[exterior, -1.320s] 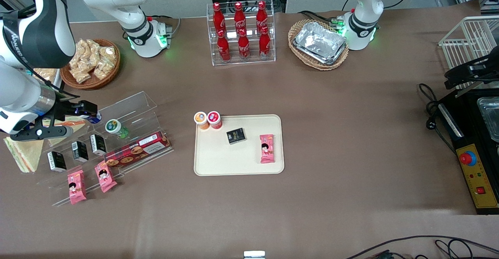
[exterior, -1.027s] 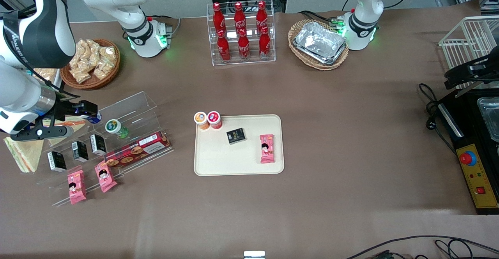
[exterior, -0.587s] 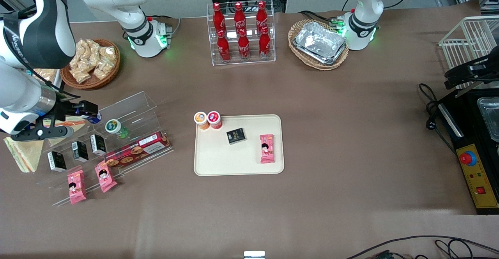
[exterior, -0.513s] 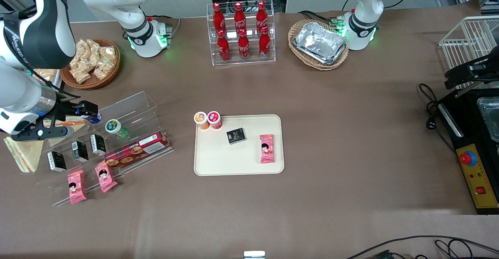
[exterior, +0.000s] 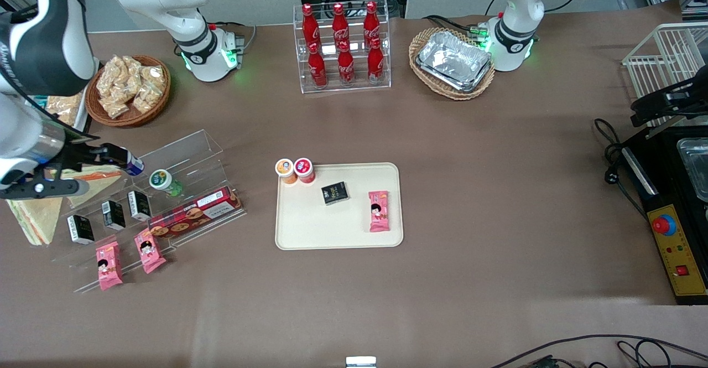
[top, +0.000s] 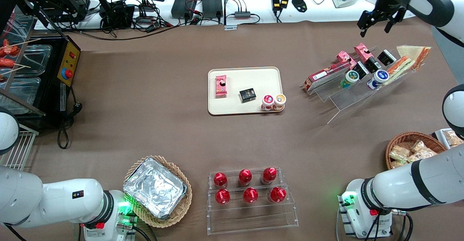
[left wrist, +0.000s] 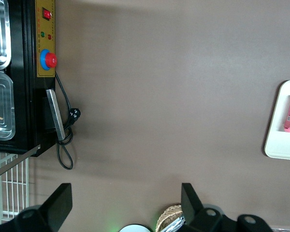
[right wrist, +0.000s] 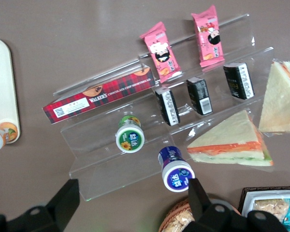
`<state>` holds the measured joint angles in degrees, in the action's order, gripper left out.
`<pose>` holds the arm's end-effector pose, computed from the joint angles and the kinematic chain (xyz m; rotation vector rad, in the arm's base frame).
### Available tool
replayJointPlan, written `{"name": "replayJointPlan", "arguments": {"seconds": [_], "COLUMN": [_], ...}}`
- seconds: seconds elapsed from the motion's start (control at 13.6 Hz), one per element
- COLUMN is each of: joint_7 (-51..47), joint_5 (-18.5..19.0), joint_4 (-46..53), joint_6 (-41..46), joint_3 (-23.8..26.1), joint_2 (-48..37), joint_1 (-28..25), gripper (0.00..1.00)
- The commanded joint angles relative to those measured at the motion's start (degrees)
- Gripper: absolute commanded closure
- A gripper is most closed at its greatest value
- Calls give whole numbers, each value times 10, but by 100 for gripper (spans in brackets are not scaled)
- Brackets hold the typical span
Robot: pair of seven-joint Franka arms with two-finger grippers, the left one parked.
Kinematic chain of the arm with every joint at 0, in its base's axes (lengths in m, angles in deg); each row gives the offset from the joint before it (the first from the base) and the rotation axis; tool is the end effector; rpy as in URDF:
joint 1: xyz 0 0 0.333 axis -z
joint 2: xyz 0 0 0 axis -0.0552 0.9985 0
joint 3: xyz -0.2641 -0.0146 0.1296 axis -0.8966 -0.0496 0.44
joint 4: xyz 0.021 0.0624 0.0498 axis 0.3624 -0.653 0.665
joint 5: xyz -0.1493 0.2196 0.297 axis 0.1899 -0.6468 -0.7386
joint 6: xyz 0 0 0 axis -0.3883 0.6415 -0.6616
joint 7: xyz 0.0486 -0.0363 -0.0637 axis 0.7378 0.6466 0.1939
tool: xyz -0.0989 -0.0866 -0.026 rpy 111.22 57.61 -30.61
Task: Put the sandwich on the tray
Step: 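Move the right gripper over the acrylic rack toward the wrapped sandwiches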
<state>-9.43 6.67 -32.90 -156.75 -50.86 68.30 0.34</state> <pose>0.5714 -0.0133 0.4916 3.0446 0.0695 -0.2170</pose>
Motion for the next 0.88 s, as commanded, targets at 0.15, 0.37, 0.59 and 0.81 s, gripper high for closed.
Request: {"name": "replayJointPlan", "arguments": {"seconds": [0.15,0.37,0.59,0.81], "joint_7": [6,16,42,79], "joint_5": [-25,-25,-24,-24], "joint_4": [10,10,10,10], "joint_6": [5,2,-2,-23], "joint_3": [-74,-101,-132,-166], "joint_2": [-12,-19,-19,-19], "joint_1": [3,4,4,4], "gripper": [0,0,0,0]}}
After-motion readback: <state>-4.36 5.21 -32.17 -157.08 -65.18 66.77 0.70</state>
